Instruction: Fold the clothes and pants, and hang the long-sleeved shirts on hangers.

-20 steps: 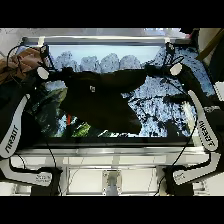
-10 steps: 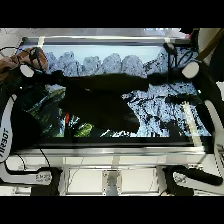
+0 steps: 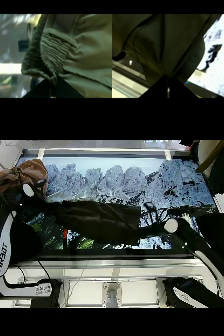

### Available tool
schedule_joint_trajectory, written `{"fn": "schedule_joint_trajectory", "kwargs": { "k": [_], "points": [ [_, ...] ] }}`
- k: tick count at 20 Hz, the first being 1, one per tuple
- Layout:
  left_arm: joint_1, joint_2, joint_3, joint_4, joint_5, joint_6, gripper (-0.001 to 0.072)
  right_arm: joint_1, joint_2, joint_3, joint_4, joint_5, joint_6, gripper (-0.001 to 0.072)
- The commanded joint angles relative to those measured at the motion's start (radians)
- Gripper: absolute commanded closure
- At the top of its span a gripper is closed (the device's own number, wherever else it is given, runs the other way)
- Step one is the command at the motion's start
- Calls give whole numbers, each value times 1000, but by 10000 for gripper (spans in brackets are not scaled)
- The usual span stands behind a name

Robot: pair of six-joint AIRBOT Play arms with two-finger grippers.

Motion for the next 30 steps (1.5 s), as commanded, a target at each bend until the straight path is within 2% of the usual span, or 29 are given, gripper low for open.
{"fn": "schedule_joint_trajectory", "kwargs": {
  "k": [1, 5, 8, 9, 10, 11, 12, 15, 18, 19, 20, 21, 22, 25, 26, 27, 28, 30],
  "points": [
    [0, 1, -93, 31, -37, 1, 679, 64, 8, -91, 30, -53, 38, 702],
    [0, 2, -140, 38, -37, 1, 679, 62, -3, -127, 9, -77, 39, 701],
    [0, 15, -140, 37, -37, 0, 679, 62, -34, -127, 58, -65, 35, 698],
    [0, 25, -140, 37, -37, 0, 661, 62, -34, -126, 86, -60, 35, 619],
    [0, 41, -140, 37, -37, 0, 538, 62, -29, -117, 112, -32, 35, 364],
    [0, 65, -140, 37, -37, 0, 314, 62, -20, -99, 114, 10, 35, 270],
    [0, 103, -140, 37, -37, 0, 181, 61, 0, -74, 105, 58, 35, 269],
    [3, 266, -140, 37, -34, -2, 184, 60, 114, 16, -43, 141, 61, 254],
    [3, 448, -140, 37, -2, -8, 184, 4, 253, 72, -335, 173, 217, 249],
    [3, 505, -140, 38, 11, -8, 184, -54, 279, 69, -382, 171, 262, 225],
    [3, 553, -140, 37, 24, -8, 184, -142, 285, 59, -359, 162, 273, 216],
    [3, 599, -140, 37, 33, -8, 184, -247, 268, 41, -266, 157, 240, 217],
    [3, 638, -140, 37, 40, -8, 184, -352, 234, 19, -121, 159, 140, 219],
    [3, 727, -140, 37, 40, -38, 185, -676, 15, -45, 477, 266, -263, 221],
    [3, 750, -140, 37, 40, -38, 185, -736, -76, -51, 593, 326, -325, 179],
    [3, 766, -140, 37, 40, -42, 184, -768, -172, -51, 665, 369, -353, 23],
    [3, 780, -140, 37, 40, -42, 185, -767, -255, -51, 690, 390, -378, -8],
    [3, 795, -140, 38, 39, -80, 185, -707, -397, -51, 700, 373, -449, -8]
  ]
}}
